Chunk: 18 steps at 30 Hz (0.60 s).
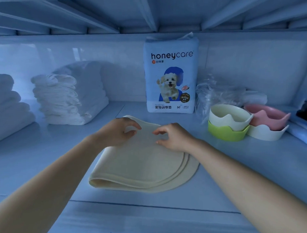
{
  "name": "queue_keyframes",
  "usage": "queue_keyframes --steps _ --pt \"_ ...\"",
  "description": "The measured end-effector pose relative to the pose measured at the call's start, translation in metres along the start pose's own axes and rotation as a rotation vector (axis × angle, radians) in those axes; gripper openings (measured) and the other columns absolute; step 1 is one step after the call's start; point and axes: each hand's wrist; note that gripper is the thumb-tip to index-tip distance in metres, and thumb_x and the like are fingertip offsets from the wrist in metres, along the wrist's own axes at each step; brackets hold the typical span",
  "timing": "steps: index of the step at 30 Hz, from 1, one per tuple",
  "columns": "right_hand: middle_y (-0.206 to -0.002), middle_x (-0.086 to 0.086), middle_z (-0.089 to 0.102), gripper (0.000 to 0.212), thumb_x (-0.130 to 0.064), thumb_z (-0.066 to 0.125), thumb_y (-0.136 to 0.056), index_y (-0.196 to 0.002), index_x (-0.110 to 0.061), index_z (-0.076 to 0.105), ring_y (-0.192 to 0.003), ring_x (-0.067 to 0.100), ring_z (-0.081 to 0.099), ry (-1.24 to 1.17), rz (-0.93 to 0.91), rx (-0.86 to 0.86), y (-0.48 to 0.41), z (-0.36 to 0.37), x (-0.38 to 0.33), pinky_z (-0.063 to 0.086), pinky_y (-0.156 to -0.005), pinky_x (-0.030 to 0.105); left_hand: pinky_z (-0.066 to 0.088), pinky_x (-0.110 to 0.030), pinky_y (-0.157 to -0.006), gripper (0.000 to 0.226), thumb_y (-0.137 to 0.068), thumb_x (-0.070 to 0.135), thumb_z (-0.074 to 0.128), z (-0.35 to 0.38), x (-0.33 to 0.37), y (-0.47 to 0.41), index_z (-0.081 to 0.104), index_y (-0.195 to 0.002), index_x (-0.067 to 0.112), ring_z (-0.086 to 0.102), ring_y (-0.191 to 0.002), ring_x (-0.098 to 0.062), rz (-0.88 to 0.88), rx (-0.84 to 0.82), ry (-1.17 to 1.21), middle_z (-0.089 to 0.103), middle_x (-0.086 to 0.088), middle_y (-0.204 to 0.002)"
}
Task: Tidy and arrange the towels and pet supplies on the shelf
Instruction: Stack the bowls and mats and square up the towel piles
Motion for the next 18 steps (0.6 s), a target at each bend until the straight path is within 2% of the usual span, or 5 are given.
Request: queue_keyframes --steps 4,9,13,15,18 --pt "-0.124 -0.006 0.062 0.035 -0.028 0.063 -0.086 -0.12 -0.02 0.062 -0.116 0.012 0.055 0.025 0.077 0.003 -0.021 0.002 0.009 0.041 -0.101 0.029 0.036 -0.029 -0.098 0.033 -0.094 0.024 0.047 0.012 -0.013 -0.034 0.051 -0.127 0.03 0.044 -0.119 -0.016 0.043 -0.106 -0.082 0.046 0.007 -0.132" --pt "-0.128 -0.004 0.059 0.035 -0.028 0.061 -0.088 -0.121 -0.019 0.061 -0.12 0.013 0.051 0.054 0.165 0.015 -0.048 0.005 0.016 0.039 -0.103 0.028 0.031 -0.035 -0.108 0.042 -0.097 0.029 0.039 0.018 -0.03 -0.066 0.038 -0.139 0.026 0.035 -0.131 -0.017 0.031 -0.195 -0.14 0.037 0.002 -0.144" --pt "-0.128 0.0 0.056 0.038 -0.032 0.062 -0.086 -0.122 -0.021 0.06 -0.118 0.016 0.051 0.105 0.207 0.008 -0.062 0.012 0.02 0.039 -0.101 0.031 0.027 -0.037 -0.111 0.051 -0.095 0.038 0.04 0.022 -0.035 -0.081 0.029 -0.144 0.026 0.029 -0.136 -0.019 0.018 -0.235 -0.193 0.033 0.001 -0.148" --pt "-0.13 0.0 0.054 0.041 -0.036 0.061 -0.086 -0.124 -0.02 0.058 -0.12 0.016 0.049 0.111 0.232 -0.004 -0.065 0.015 0.021 0.038 -0.103 0.031 0.028 -0.038 -0.111 0.053 -0.094 0.042 0.038 0.024 -0.037 -0.085 0.028 -0.144 0.027 0.031 -0.136 -0.02 0.014 -0.261 -0.231 0.033 0.0 -0.148" --pt "-0.129 -0.002 0.055 0.043 -0.041 0.061 -0.086 -0.124 -0.021 0.057 -0.12 0.016 0.05 0.089 0.275 -0.021 -0.068 0.018 0.025 0.04 -0.101 0.033 0.034 -0.041 -0.105 0.049 -0.094 0.049 0.034 0.028 -0.043 -0.087 0.039 -0.137 0.026 0.04 -0.127 -0.023 0.021 -0.297 -0.282 0.044 -0.003 -0.138"
Point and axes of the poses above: each hand's wrist, its own y-axis away from the middle knuckle, its own z-axis out of the palm, x = y × z
